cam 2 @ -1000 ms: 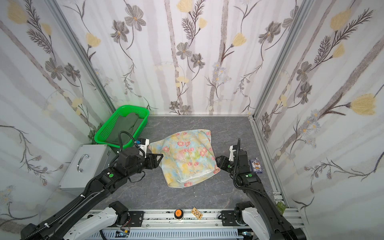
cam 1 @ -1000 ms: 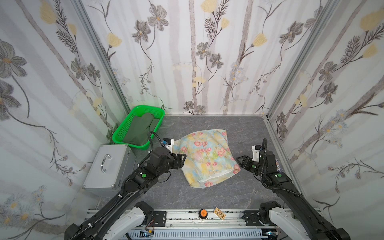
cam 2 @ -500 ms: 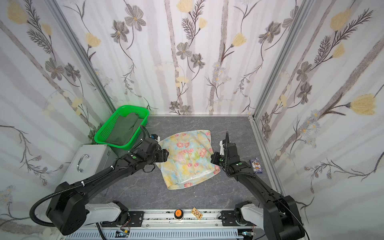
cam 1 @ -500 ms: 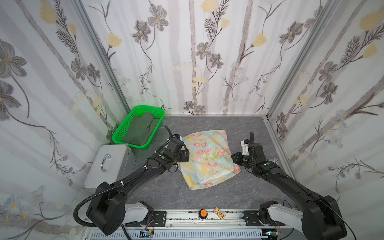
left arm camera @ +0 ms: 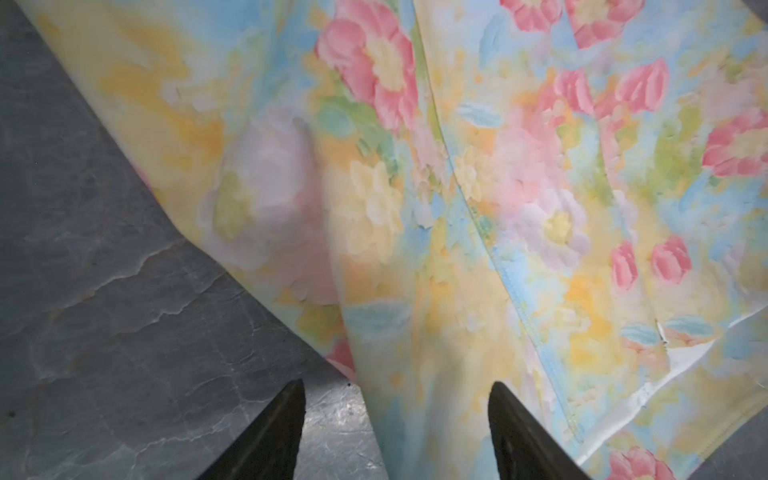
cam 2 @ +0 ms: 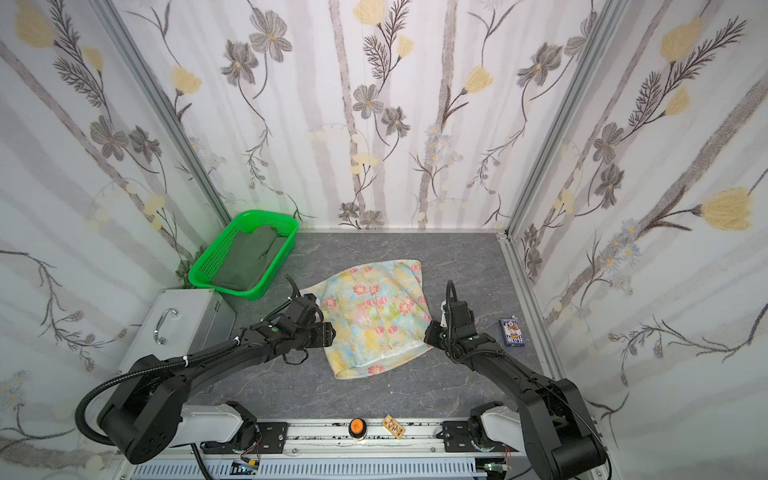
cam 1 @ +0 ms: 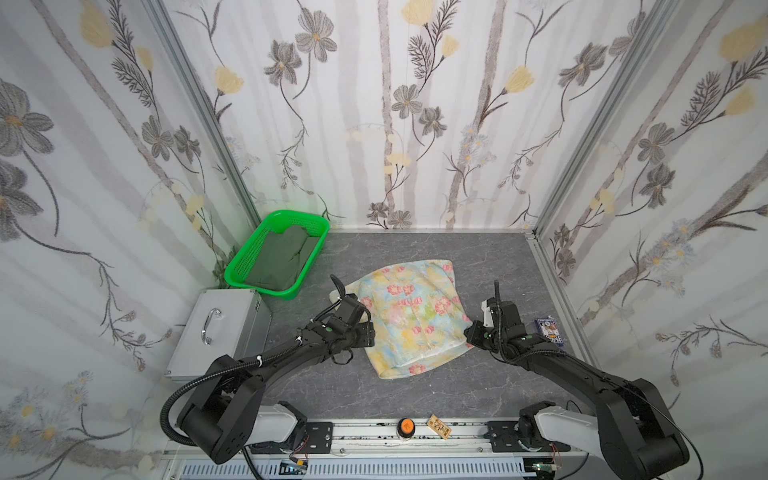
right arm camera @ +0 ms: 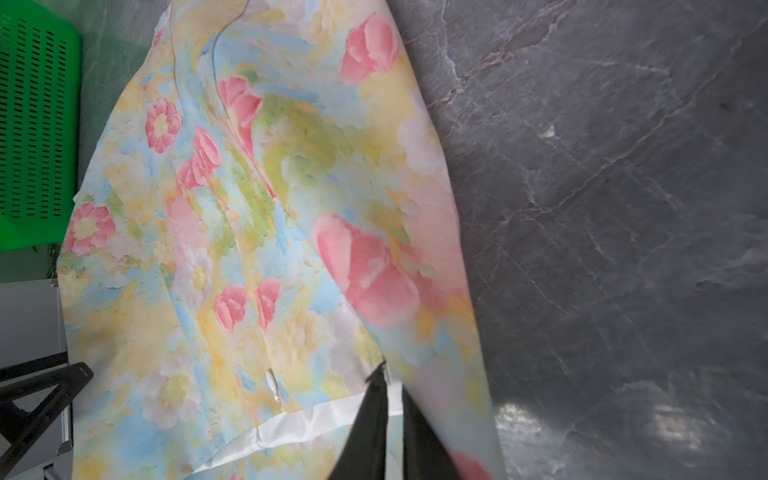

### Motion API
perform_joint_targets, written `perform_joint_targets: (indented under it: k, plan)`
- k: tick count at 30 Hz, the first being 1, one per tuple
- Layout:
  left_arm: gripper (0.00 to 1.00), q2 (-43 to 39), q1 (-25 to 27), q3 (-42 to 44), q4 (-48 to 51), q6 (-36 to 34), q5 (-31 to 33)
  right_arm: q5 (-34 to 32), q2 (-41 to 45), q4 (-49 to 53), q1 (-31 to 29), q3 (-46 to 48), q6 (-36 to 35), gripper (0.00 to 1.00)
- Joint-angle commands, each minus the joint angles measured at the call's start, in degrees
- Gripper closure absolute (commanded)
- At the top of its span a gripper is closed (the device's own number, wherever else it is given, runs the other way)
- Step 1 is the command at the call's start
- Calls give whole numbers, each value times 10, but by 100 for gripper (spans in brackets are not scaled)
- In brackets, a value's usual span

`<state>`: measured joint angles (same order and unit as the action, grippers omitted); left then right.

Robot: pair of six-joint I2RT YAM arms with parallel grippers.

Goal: Fold and stack the skirts
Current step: 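Lower the held skirt onto the table with both grippers, pulling it toward the robot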

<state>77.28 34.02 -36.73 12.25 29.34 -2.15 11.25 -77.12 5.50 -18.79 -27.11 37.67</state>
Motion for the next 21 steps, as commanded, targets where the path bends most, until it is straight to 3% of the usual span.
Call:
perform_joint_targets:
  k: [1,4,7,11,21]
  plan:
    - [28,12,-1,-3,-9,16,4,-44,10,41,-26,-39,-36,80]
    - [28,-4,-1,-1,-9,14,9,-73,13,74,-92,-73,-46,68]
    - [27,-32,-2,1,-9,8,19,-41,6,54,-123,-66,-19,62]
    - [26,-67,-1,1,-9,6,25,-49,-19,40,-165,-62,1,56]
    - [25,-71,-1,5,-9,3,26,-123,-120,69,-206,-115,-10,58]
